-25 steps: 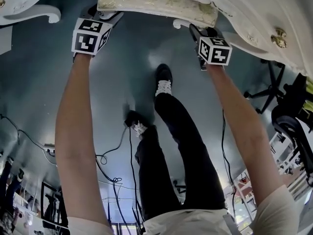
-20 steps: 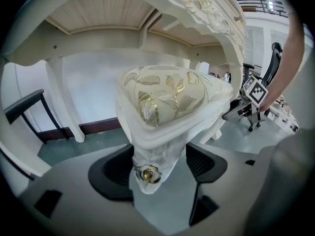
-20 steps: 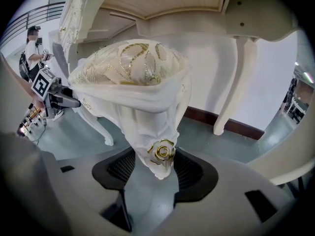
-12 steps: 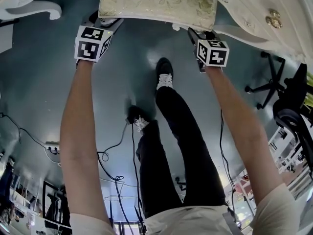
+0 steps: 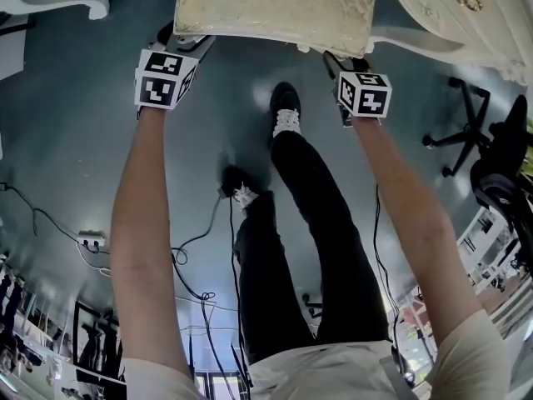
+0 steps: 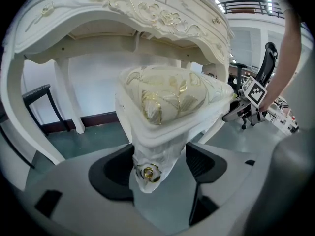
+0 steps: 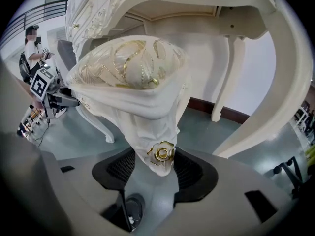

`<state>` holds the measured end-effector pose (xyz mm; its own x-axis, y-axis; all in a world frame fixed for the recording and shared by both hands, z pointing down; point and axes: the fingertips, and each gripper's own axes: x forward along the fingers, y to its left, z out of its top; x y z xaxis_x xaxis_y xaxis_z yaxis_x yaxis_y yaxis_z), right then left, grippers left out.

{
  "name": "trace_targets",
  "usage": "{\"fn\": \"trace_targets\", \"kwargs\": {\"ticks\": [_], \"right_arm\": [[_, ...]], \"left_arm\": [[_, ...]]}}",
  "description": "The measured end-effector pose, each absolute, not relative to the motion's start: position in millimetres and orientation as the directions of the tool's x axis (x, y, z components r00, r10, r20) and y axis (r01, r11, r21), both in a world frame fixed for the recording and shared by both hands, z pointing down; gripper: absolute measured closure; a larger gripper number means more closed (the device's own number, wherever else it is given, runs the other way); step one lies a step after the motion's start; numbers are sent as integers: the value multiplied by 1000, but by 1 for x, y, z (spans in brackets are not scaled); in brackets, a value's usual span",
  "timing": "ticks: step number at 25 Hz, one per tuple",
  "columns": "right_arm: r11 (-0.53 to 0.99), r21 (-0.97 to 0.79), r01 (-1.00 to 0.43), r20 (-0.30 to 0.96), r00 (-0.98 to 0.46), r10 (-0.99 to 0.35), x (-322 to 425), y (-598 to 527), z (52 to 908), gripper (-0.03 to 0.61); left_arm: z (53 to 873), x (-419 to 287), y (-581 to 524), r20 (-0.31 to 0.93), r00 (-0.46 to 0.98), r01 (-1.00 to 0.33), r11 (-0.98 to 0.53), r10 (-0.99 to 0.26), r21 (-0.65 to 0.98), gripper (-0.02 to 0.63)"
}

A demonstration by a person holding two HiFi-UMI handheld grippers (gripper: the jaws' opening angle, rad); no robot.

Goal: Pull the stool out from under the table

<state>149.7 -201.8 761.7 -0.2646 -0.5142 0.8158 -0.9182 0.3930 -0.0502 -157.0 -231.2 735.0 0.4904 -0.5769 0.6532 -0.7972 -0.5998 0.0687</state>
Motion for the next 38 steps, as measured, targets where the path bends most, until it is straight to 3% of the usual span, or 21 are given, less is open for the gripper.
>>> {"fn": "trace_targets", "kwargs": {"ticks": [25,38], "right_arm": [[403,-60,-913,854,-256,-453,158,-43,766,305],[409,-54,-911,857,-253,-450,166,32,765,305]], "left_arm": [[737,-153,-60,722,459,-816,-566,-518,113,278],[736,-146,16,705,452,-832,-544,-547,112,278]]}}
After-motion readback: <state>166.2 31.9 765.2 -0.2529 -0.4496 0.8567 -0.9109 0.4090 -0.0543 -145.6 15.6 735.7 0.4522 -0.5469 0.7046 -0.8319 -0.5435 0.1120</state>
